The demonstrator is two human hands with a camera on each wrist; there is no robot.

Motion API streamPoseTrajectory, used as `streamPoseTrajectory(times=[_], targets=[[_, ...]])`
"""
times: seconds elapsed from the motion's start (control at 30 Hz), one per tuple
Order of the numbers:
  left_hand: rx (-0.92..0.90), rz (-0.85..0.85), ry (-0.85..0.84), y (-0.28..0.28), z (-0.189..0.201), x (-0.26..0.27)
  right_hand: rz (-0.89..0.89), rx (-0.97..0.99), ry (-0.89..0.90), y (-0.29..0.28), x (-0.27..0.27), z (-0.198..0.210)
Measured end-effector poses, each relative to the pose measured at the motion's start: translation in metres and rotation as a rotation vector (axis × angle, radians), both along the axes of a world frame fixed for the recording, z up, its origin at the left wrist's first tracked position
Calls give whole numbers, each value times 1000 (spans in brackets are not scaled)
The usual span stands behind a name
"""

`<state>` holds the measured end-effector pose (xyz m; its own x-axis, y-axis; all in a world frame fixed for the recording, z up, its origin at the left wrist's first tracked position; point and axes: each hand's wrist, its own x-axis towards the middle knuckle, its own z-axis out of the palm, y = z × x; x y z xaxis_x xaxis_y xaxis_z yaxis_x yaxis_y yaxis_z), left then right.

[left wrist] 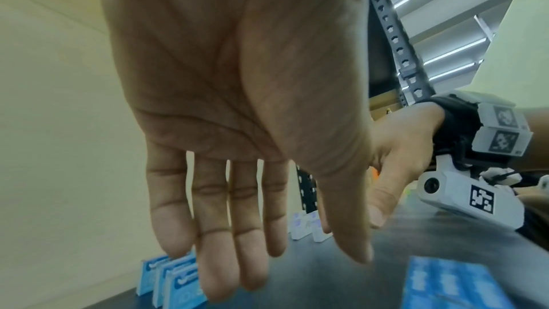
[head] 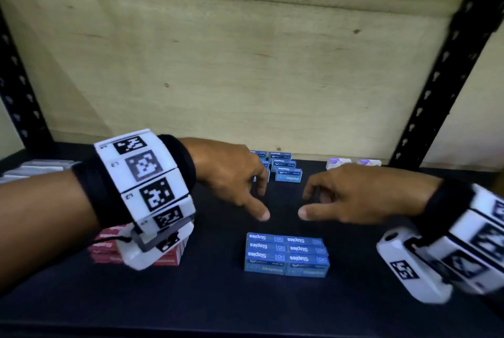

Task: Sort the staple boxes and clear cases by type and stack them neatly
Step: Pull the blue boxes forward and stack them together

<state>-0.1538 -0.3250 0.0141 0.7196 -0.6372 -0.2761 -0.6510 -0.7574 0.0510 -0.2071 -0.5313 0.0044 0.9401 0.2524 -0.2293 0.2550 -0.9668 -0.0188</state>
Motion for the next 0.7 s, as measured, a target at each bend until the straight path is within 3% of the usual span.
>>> streamPoseTrajectory(times=[0.37,0.7], targets=[[154,78,-252,-14,-6,63,-107,-126,-56,-7,85,-5],[201,78,-231,-28,-14,81,-47,-130,-13,0,110,-17]])
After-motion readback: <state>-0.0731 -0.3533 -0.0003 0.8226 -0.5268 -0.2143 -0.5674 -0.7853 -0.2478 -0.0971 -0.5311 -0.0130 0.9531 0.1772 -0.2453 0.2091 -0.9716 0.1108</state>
